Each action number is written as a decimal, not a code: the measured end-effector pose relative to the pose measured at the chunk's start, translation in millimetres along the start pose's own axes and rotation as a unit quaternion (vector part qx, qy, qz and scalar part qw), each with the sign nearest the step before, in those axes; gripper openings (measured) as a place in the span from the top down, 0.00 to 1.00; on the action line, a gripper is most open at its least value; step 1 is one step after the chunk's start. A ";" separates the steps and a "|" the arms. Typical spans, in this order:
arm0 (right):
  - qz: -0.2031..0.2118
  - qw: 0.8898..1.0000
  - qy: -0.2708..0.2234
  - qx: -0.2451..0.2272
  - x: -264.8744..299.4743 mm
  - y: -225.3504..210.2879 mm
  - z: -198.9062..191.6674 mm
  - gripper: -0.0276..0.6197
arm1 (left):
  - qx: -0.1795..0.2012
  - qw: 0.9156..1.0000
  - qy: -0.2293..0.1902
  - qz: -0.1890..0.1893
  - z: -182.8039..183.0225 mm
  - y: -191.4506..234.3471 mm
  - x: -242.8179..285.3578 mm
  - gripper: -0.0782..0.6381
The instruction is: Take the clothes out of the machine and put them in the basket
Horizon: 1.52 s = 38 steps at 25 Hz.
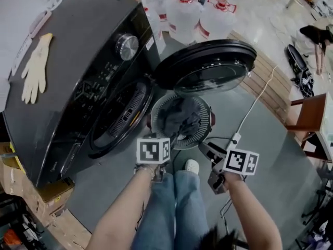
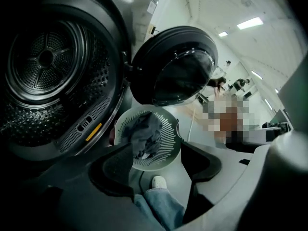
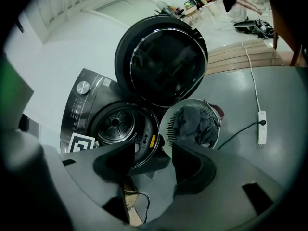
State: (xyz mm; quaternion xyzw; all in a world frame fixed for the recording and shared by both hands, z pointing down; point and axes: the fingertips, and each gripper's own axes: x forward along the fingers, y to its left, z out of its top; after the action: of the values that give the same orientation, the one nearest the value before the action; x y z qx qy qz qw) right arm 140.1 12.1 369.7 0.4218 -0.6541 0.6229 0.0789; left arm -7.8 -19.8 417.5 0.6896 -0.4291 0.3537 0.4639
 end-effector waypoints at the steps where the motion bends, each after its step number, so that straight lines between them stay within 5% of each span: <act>1: 0.001 1.000 0.005 -0.010 -6.4 8.2 0.2 0.58 | -0.004 1.000 -0.002 0.002 0.6 0.5 -9.9 0.47; 10: -0.001 0.998 0.012 -0.066 -60.7 76.5 19.1 0.59 | -0.007 1.000 -0.023 0.015 6.6 -3.8 -100.5 0.47; 21: 0.035 0.988 -0.031 -0.148 -114.8 175.7 69.7 0.59 | 0.049 0.994 -0.091 0.020 48.5 -31.3 -199.0 0.47; 33: 0.062 0.973 -0.090 -0.204 -154.3 240.4 101.4 0.59 | 0.052 0.979 -0.187 0.054 89.0 -20.4 -291.9 0.47; 38: 0.071 0.958 -0.134 -0.242 -170.6 267.7 113.7 0.60 | 0.058 0.969 -0.230 0.072 98.7 -22.2 -318.0 0.47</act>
State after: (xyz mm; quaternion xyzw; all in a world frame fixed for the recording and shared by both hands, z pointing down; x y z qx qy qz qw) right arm 121.8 -46.1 38.0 0.4223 -0.8182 0.3875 0.0455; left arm -99.8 -24.6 96.8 0.7453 -0.5518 0.2424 0.2851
